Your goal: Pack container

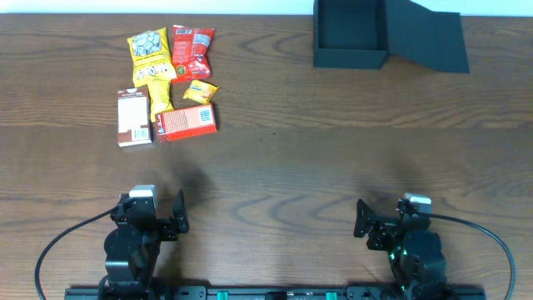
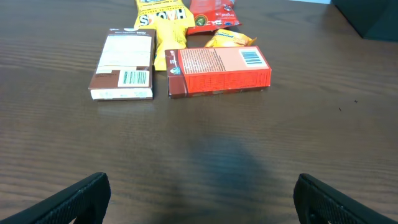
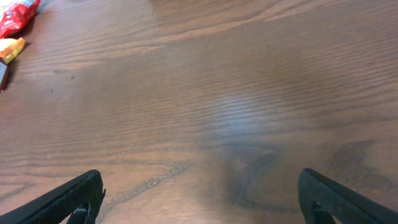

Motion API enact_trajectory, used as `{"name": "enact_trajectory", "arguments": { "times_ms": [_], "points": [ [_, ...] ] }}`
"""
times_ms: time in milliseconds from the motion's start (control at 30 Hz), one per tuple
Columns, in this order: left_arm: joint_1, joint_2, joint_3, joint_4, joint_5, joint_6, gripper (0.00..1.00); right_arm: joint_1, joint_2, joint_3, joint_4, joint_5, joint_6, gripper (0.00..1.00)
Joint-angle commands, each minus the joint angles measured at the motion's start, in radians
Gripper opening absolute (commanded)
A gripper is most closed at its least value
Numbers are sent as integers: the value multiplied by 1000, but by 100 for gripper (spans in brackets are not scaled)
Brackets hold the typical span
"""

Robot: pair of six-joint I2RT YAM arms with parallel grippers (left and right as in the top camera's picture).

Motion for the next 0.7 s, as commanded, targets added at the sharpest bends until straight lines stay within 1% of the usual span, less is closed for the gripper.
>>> {"name": "enact_trajectory", "arguments": {
  "times_ms": [0,133,167,233,300,333,367,433,567,600,667],
  "points": [
    [6,-6,-16,1,-11,-11,95,-8,-7,-9,-4,-4,15,99],
    [6,-6,-16,1,-11,-11,95,-8,-7,-9,30,-14,25,99],
    [6,-6,-16,1,-11,-10,95,-8,-7,-9,54,-39,71,99],
    [6,-6,-16,1,-11,-10,95,-8,-7,-9,96,-85,224,99],
    [6,-6,-16,1,-11,-10,95,-8,-7,-9,121,-139,449,99],
    [6,-6,-16,1,-11,-11,95,-8,-7,-9,117,-205,620,99],
    [6,-6,-16,1,-11,-11,95,-8,-7,-9,103,-246,703,99],
    [6,-6,-16,1,-11,-11,95,-8,-7,-9,74,-255,731,99],
    [6,-6,-16,1,-11,-11,95,-8,-7,-10,109,-290,729,99],
    [6,-6,-16,1,-11,-11,95,-8,-7,-10,137,-293,715,99],
    [6,-6,-16,1,-11,-11,95,-8,-2,-10,222,-312,628,99]
  ]
}}
